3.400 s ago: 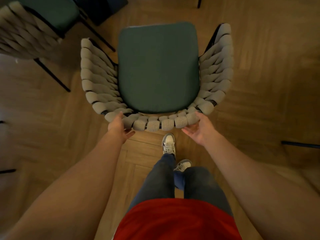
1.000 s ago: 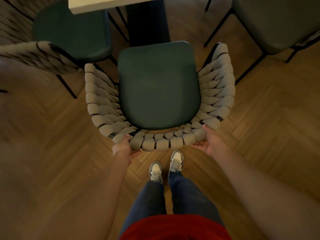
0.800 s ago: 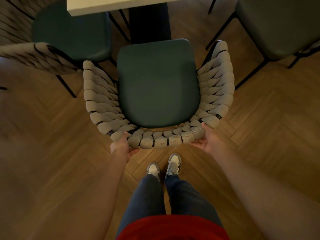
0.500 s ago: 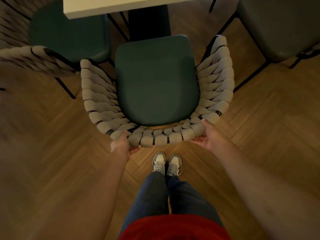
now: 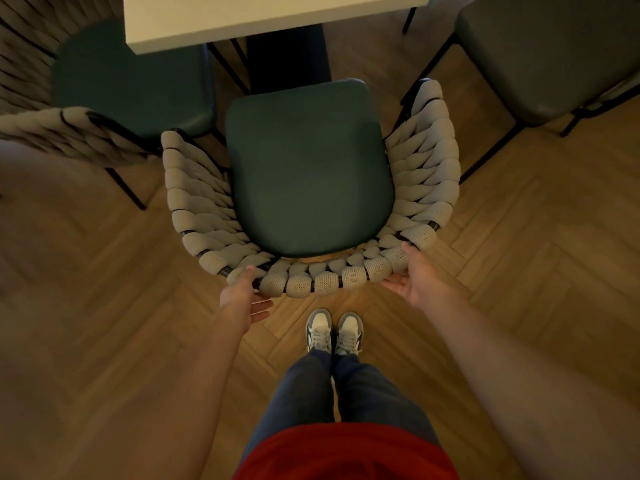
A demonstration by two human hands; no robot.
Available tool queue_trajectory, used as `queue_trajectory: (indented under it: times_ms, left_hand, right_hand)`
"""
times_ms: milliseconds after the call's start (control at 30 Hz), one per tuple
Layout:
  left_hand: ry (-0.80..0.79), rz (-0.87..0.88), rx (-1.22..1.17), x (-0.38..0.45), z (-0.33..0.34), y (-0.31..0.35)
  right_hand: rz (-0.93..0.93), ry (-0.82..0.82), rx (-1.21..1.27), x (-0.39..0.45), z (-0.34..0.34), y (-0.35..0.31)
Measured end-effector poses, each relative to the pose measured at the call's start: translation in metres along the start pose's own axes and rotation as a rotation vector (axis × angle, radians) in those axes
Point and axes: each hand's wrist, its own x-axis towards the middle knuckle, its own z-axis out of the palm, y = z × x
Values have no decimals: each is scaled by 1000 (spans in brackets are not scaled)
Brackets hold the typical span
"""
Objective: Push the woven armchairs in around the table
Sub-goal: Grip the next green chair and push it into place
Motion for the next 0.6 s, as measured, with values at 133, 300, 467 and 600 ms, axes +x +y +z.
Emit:
queue_trajectory:
  times_ms: [133, 300, 467, 600]
  left_hand:
    - [37, 28, 53, -1, -13, 6]
    - [173, 154, 239, -7, -19, 9]
    - [8, 267, 187, -24, 11, 10]
    - [-131, 327, 178, -40, 45, 10]
  right_hand:
    - [-28, -20, -34, -9, -4, 6]
    - [-72, -8, -82, -18, -12, 13]
    - [-113, 33, -116, -27, -23, 17]
    - [-107, 39, -86, -29, -36, 16]
